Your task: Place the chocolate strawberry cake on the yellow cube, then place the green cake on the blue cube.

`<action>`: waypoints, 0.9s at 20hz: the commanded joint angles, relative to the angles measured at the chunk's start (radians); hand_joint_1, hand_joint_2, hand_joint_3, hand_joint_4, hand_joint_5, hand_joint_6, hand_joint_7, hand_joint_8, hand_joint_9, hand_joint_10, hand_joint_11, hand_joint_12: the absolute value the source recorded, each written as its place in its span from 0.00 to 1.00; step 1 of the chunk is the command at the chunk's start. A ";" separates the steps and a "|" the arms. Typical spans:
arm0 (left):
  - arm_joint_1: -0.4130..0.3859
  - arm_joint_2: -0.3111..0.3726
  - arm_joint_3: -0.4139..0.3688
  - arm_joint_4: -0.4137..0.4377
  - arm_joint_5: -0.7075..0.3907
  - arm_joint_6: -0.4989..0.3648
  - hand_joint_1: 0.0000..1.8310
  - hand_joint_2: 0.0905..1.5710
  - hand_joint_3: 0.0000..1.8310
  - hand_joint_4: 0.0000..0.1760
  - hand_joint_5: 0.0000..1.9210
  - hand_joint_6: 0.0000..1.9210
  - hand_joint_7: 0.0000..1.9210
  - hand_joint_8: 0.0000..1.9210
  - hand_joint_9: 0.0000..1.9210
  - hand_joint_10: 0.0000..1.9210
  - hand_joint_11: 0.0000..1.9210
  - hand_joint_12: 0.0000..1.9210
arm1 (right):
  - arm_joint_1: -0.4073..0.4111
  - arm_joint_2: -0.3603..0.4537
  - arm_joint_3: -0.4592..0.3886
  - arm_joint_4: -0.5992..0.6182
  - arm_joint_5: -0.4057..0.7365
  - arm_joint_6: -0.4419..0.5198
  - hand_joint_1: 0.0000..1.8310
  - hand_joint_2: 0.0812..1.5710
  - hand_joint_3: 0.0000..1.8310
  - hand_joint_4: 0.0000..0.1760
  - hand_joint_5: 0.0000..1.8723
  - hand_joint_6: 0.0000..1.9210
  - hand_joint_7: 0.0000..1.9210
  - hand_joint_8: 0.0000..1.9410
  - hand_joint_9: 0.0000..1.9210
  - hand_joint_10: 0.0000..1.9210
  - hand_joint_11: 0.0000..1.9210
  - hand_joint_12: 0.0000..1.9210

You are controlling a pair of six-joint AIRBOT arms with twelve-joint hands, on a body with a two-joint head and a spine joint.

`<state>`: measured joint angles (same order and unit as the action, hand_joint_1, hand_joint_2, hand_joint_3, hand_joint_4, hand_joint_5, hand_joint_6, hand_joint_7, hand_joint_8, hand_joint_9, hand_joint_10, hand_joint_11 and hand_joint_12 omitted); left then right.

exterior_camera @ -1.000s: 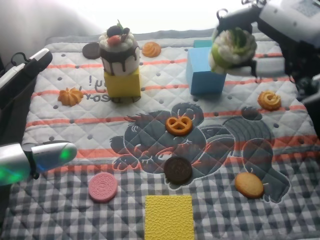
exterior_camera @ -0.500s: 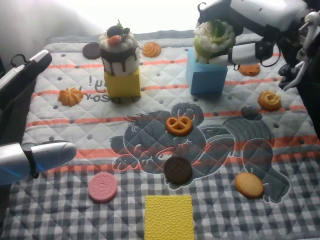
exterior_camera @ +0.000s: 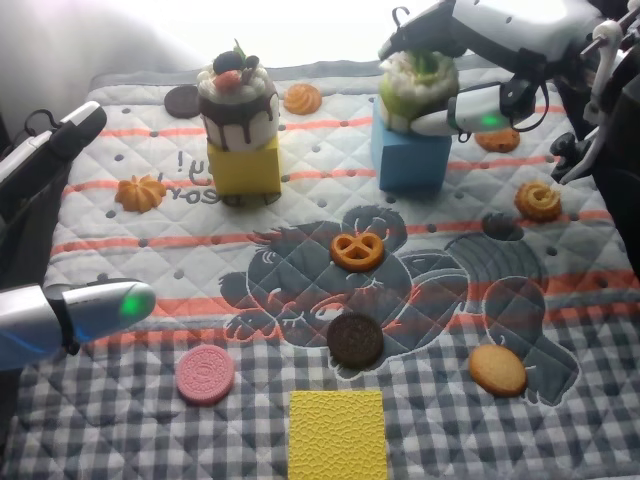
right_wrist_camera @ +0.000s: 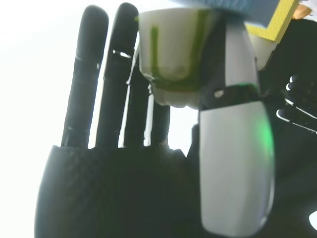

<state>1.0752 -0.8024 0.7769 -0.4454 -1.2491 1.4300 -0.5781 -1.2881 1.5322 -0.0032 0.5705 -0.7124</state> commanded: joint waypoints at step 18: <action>0.002 -0.002 0.005 0.014 -0.137 -0.039 0.41 0.57 0.00 1.00 0.00 0.00 0.00 0.00 0.00 0.00 0.00 0.00 | -0.028 0.055 -0.063 0.012 0.120 -0.003 0.51 0.65 0.00 0.48 0.37 0.00 0.42 0.00 0.39 0.11 0.13 0.68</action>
<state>1.0824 -0.8024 0.7769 -0.4480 -1.2579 1.4002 -0.6041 -1.2354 1.4719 0.0044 0.5861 -0.7166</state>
